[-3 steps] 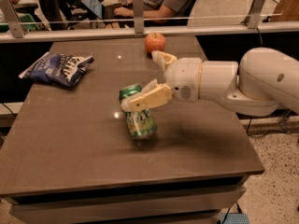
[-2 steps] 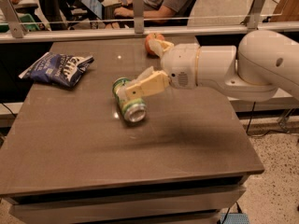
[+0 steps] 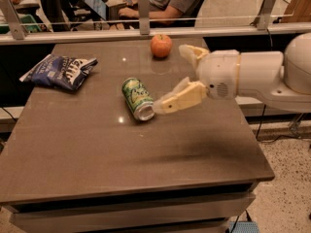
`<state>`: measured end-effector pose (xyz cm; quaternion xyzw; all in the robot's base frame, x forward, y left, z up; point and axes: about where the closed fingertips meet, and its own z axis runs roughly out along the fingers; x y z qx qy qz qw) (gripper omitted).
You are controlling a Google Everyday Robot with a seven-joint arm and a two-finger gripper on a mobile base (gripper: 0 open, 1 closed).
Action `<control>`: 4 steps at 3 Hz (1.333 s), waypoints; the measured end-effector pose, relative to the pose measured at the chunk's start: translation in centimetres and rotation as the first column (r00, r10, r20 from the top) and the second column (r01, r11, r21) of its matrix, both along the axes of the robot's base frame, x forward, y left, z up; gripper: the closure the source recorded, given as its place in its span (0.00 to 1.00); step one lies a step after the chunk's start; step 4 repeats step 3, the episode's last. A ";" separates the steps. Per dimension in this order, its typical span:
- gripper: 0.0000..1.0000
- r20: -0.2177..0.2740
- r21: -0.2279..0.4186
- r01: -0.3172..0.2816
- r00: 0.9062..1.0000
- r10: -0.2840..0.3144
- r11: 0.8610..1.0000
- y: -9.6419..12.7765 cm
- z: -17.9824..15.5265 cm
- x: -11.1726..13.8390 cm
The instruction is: Knock green can over
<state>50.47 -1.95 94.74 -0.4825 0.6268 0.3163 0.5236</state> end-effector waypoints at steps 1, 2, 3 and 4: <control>0.00 0.002 -0.056 0.024 1.000 -0.024 0.998 -5.6 -1.6 -1.5; 0.00 -0.005 -0.107 0.035 0.999 -0.036 0.994 -10.2 -3.3 -2.6; 0.00 -0.005 -0.107 0.035 0.999 -0.036 0.994 -10.2 -3.3 -2.6; 0.00 -0.005 -0.107 0.035 0.999 -0.036 0.994 -10.2 -3.3 -2.6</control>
Offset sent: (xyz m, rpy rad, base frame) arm -0.0356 -0.1614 -0.0535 -0.1605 0.0162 -0.0666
